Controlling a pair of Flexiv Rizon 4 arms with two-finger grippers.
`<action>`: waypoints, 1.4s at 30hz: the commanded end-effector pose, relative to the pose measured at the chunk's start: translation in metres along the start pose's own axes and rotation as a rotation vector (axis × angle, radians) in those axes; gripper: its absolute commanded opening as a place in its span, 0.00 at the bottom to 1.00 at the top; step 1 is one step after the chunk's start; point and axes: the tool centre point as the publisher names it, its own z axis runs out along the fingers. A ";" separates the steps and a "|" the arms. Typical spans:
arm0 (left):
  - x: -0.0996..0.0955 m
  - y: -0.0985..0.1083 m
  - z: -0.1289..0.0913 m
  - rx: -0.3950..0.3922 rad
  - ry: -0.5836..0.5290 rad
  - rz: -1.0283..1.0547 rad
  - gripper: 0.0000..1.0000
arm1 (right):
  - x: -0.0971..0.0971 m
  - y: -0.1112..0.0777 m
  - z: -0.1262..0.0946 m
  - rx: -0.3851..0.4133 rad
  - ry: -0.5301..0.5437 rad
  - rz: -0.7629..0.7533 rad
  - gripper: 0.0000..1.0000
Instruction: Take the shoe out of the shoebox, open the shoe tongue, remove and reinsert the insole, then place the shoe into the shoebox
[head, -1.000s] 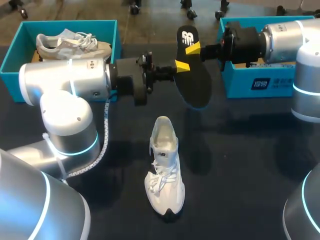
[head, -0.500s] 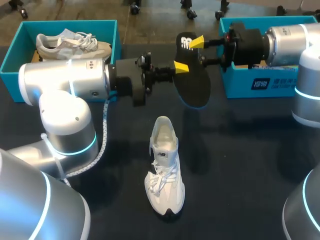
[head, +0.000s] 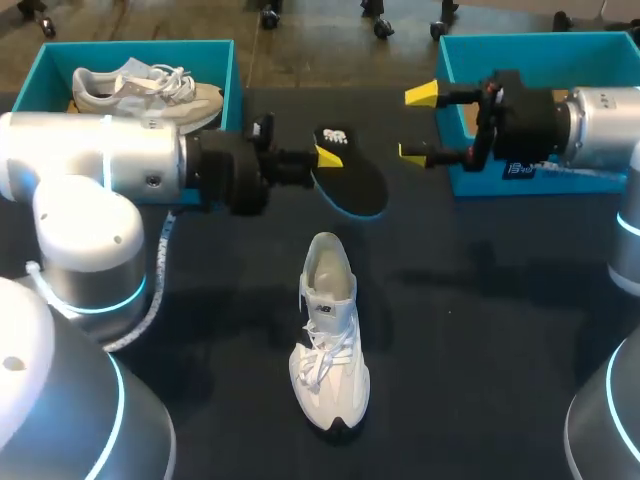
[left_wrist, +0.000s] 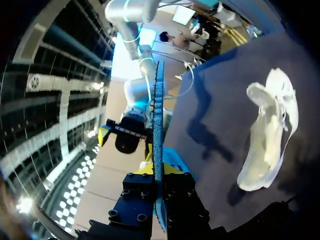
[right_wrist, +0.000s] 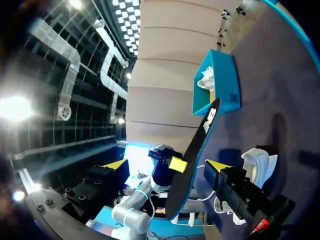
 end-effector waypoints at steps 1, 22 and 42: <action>-0.003 -0.005 -0.005 -0.010 0.038 -0.001 0.00 | 0.001 -0.004 0.000 -0.024 -0.004 0.000 1.00; -0.006 0.006 -0.026 0.288 0.252 -0.980 0.00 | 0.001 -0.004 0.000 -0.024 -0.004 0.000 1.00; -0.019 0.013 -0.023 0.236 0.217 -1.490 0.00 | 0.001 -0.004 0.000 -0.024 -0.004 0.000 1.00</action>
